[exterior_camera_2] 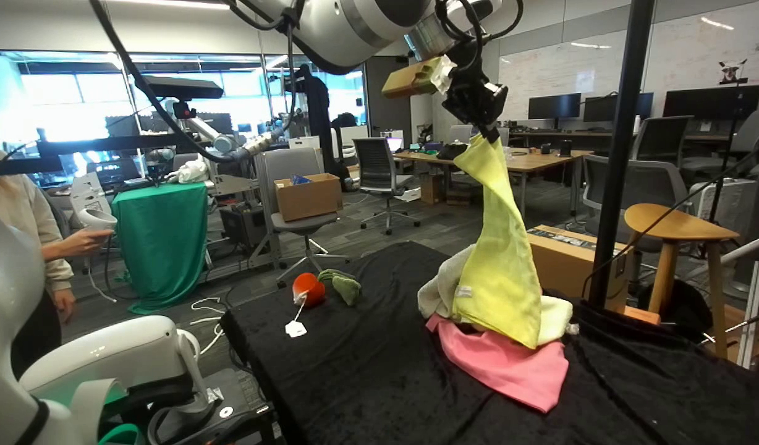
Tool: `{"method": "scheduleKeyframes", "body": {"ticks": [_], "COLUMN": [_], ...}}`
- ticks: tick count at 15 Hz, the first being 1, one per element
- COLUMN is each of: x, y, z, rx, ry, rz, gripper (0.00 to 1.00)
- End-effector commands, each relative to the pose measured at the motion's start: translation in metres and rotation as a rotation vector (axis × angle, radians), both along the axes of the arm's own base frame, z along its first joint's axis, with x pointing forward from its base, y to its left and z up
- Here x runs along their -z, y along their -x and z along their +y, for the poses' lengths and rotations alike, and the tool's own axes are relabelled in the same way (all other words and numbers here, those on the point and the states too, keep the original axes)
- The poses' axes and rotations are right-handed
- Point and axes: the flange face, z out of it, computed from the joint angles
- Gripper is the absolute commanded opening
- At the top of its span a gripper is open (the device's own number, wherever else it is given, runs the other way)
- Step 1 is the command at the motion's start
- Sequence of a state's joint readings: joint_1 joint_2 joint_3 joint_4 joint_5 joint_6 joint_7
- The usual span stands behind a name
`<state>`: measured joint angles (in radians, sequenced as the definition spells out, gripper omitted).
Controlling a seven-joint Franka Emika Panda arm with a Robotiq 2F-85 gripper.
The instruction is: Pile all the objects on the middle back of the table
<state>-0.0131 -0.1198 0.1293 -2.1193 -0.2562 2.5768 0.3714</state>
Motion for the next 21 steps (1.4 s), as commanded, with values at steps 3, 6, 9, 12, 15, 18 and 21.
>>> {"method": "scheduleKeyframes", "body": {"ticks": [3,6,9,12,15,18,21], "x": [0.034,0.075,0.117,0.151,0.177,0.193,0.205], "y": [-0.013,-0.021,-0.026,-0.027,-0.027,-0.025,-0.022], "z": [0.022,0.025,0.023,0.023,0.027,0.034,0.043], "rx": [-0.068,-0.07,-0.073,-0.083,-0.091,-0.105,-0.12], "ry": [0.053,0.097,0.151,0.164,0.168,0.162,0.162], "rz": [0.074,0.157,0.245,0.32,0.371,0.399,0.417], "gripper": [0.02,0.02,0.02,0.02,0.02,0.02,0.02]}}
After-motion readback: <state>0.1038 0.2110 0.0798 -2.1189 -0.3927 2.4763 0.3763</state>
